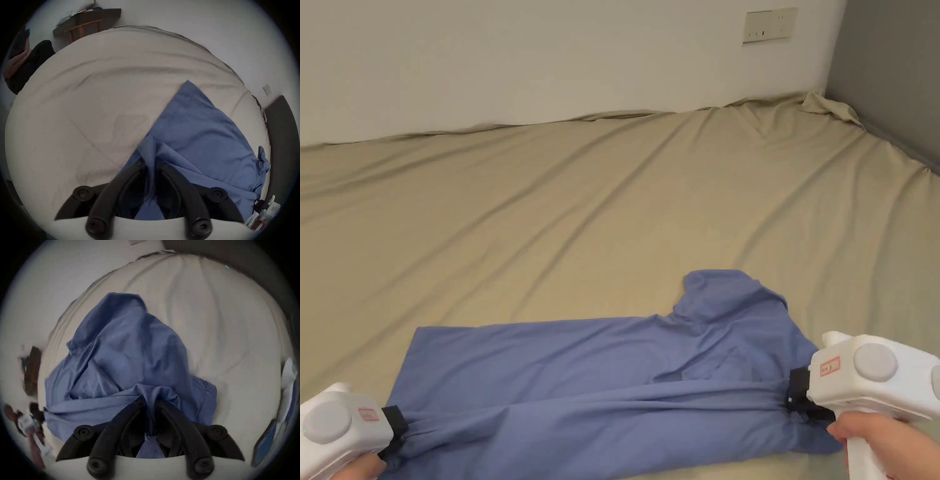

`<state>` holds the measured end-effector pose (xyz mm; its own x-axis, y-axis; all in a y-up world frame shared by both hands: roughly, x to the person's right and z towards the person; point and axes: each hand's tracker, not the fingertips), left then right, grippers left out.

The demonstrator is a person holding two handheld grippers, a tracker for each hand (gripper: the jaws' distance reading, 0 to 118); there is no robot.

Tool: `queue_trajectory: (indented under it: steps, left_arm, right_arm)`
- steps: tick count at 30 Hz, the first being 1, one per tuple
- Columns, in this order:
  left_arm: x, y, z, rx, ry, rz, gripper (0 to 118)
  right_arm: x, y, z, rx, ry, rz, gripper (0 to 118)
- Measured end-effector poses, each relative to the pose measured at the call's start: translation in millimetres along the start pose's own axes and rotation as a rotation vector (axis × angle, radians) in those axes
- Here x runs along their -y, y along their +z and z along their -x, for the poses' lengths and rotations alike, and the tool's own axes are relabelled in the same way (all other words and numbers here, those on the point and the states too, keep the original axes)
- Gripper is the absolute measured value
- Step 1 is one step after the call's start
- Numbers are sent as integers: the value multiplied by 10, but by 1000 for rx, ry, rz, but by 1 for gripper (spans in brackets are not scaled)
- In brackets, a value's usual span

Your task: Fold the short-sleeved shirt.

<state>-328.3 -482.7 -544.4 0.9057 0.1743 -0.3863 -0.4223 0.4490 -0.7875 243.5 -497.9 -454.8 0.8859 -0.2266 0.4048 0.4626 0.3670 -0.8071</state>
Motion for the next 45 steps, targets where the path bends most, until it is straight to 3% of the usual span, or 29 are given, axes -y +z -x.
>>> queue_trajectory:
  steps: [2,3,4,5,6,8,10,13,14,15,16,17,18,20,22,24,25,26,27,28,31,34,36,37,38,39,41,44,45]
  left_arm:
    - [2,106,-12,34,-55,-17,34]
    - [-45,209,-22,77,-80,24,52]
    - [-84,342,-29,91,-85,52,92]
    - [-72,572,-9,151,-105,-2,118]
    - [-45,902,81,271,-134,-224,118]
    - [161,1384,154,303,-236,-400,118]
    - [491,1713,254,279,-315,-492,118]
    - [899,1828,314,109,-431,-364,118]
    - [1031,1688,407,71,-439,-304,118]
    - [1176,1634,479,86,-422,-276,99]
    - [1279,1593,536,102,-398,-247,51]
    - [1369,1523,595,134,-360,-204,0]
    - [1434,1420,633,169,-313,-108,0]
    - [1380,1257,677,186,-268,-60,0]
    - [1243,1139,625,82,-310,-129,0]
    - [982,944,600,-31,-349,-200,5]
    - [843,794,578,-84,-377,-224,22]
    - [782,699,531,-134,-392,-220,57]
    - [662,537,502,-172,-404,-191,104]
    - [565,363,480,-202,-403,-154,117]
    - [472,81,403,-153,-407,-129,116]
    - [527,-58,307,-149,-478,-68,116]
    - [463,22,320,-144,-415,-80,113]
    - [440,102,331,-85,-375,-72,98]
    - [443,200,319,-36,-367,-92,56]
    - [489,299,267,-77,-400,-140,5]
    - [563,518,234,-43,-456,-191,5]
    - [586,790,286,91,-381,-180,5]
    - [586,866,315,128,-356,-165,5]
  right_arm:
    - [-19,20,27,5,107,9,23]
    - [-72,103,30,-19,126,16,33]
    - [-122,222,40,-48,117,17,56]
    - [-123,409,55,-65,118,-38,93]
    - [-89,684,70,-120,138,-169,118]
    - [51,1175,88,-133,189,-400,117]
    - [386,1636,219,-116,220,-500,118]
    - [784,1884,248,-91,261,-489,118]
    - [968,1892,264,-77,284,-500,109]
    - [1183,1897,293,-51,313,-520,67]
    - [1351,1888,314,-21,341,-523,19]
    - [1472,1787,314,-9,355,-489,4]
    - [1634,1764,320,4,364,-479,4]
    - [1764,1744,294,-80,329,-423,4]
    - [1713,1790,233,-149,323,-397,4]
    - [1646,1816,244,-119,374,-417,4]
    - [1624,1778,184,-111,394,-432,4]
    - [1591,1776,166,-112,394,-440,4]
    - [1546,1762,133,-122,393,-439,4]
    - [1537,1749,154,-122,391,-441,4]
    - [1512,1624,121,-131,342,-404,4]
    - [1507,1535,139,-95,347,-378,4]
    - [1474,1464,110,-64,356,-360,4]
    - [1441,1432,94,-49,365,-348,4]
    - [1416,1408,80,-34,370,-342,4]
    - [1370,1382,58,-11,379,-332,4]
    - [1246,1314,-1,11,388,-326,4]
    - [997,1072,-121,-11,426,-317,5]
    - [869,933,-161,-13,448,-288,29]
